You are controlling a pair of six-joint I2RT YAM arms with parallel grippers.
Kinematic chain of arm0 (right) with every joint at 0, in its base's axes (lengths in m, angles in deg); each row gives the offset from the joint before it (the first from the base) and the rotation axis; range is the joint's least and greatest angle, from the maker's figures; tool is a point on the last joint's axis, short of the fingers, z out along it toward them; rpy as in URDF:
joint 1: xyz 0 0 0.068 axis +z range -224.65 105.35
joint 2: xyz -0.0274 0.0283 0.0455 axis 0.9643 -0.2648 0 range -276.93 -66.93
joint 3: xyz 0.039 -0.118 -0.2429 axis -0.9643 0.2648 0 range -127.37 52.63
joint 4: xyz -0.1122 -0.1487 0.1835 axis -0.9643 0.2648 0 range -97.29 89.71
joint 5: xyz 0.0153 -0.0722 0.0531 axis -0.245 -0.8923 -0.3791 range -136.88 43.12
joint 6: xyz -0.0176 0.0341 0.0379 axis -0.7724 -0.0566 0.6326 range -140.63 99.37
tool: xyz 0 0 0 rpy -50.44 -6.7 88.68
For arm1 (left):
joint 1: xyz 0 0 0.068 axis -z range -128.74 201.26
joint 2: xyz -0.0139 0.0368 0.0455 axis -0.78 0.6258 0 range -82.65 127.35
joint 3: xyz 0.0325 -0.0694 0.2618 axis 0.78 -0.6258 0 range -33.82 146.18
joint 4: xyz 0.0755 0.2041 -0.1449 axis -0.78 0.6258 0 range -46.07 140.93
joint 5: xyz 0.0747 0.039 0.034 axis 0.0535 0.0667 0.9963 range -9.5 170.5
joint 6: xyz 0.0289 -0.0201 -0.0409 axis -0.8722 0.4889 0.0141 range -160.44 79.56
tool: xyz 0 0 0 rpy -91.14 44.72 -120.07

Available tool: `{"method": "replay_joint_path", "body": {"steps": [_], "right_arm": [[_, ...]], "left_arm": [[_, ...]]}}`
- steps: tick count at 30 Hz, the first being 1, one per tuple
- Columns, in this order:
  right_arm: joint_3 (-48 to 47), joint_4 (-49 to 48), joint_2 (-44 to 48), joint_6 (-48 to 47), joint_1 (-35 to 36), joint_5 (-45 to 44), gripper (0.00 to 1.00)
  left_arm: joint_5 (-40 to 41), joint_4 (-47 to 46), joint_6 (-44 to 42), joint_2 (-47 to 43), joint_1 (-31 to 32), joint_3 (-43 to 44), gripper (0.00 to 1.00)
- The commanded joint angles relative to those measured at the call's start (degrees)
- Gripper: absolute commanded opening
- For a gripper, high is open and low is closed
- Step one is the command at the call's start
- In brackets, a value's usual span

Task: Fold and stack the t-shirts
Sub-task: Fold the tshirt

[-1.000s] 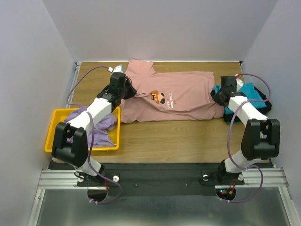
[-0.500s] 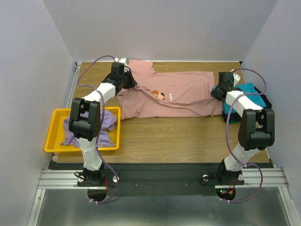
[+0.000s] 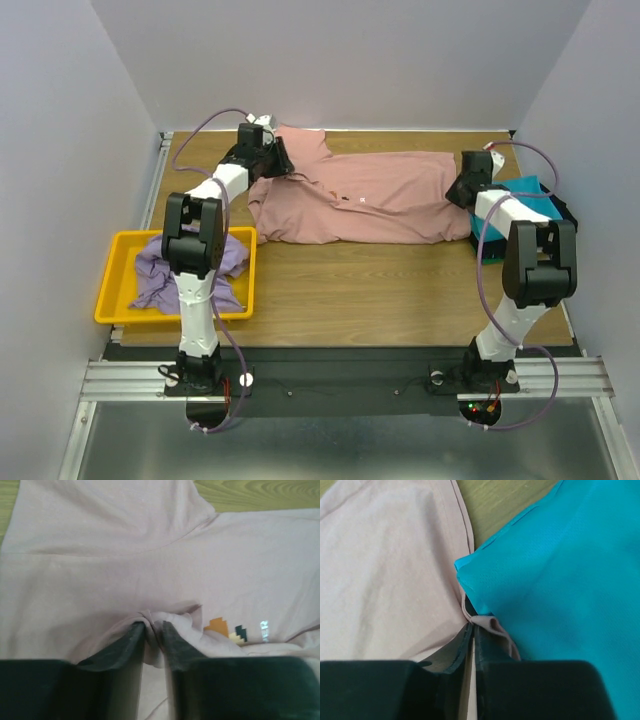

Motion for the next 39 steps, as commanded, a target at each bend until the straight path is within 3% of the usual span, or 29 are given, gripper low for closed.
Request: {"method": "replay_joint_path", "body": {"steps": [1, 2, 5, 6, 8, 10, 11, 17, 24, 31, 35, 39], "right_arm": [[-2.9, -3.8, -1.1, -1.5, 0.2, 1.1, 0.15], [-3.4, -3.7, -1.1, -1.8, 0.2, 1.5, 0.25], [-3.8, -3.6, -0.6, -2.3, 0.2, 3.3, 0.43], [-3.8, -3.6, 0.3, -2.7, 0.2, 4.2, 0.55], [-3.4, -3.6, 1.7, -3.0, 0.2, 6.5, 0.65], [-2.1, -3.6, 4.1, -3.2, 0.2, 9.2, 0.95], [-1.4, -3.6, 5.3, -3.4, 0.2, 10.3, 1.00], [7.9, -3.5, 14.7, -3.3, 5.4, 13.8, 1.00], [15.4, -3.2, 16.8, -1.0, 11.3, 15.0, 1.00], [16.5, -3.3, 10.5, 0.6, 11.5, 12.5, 1.00], [18.9, -3.2, 9.6, 2.5, 11.4, 7.1, 1.00], [19.4, -3.0, 7.8, 3.5, 11.4, 5.0, 1.00]], "left_arm": [[-0.7, 1.4, -2.3, 0.9, -0.4, 5.4, 0.74], [-0.6, 2.9, -2.6, 1.2, -0.4, 6.1, 0.92], [0.1, 5.0, -3.0, 1.3, -0.4, 9.8, 0.93], [0.1, 6.1, -2.8, 0.5, -0.4, 10.4, 0.94], [-0.4, 6.2, -2.2, -1.0, -0.3, 9.7, 0.94], [-0.2, 5.5, -1.5, -4.6, 0.0, 5.9, 0.94], [0.3, 5.0, -1.3, -6.0, 0.3, 4.1, 0.94], [6.1, -1.3, 4.0, -19.8, 4.0, -15.7, 0.95], [8.9, -3.7, 8.8, -23.0, 6.7, -29.7, 0.95], [17.0, -2.6, 11.0, -23.4, 6.7, -32.8, 0.96], [24.4, 1.4, 12.2, -21.6, 6.4, -32.4, 0.96], [27.0, 5.1, 13.1, -18.4, 6.2, -31.8, 0.96]]}}
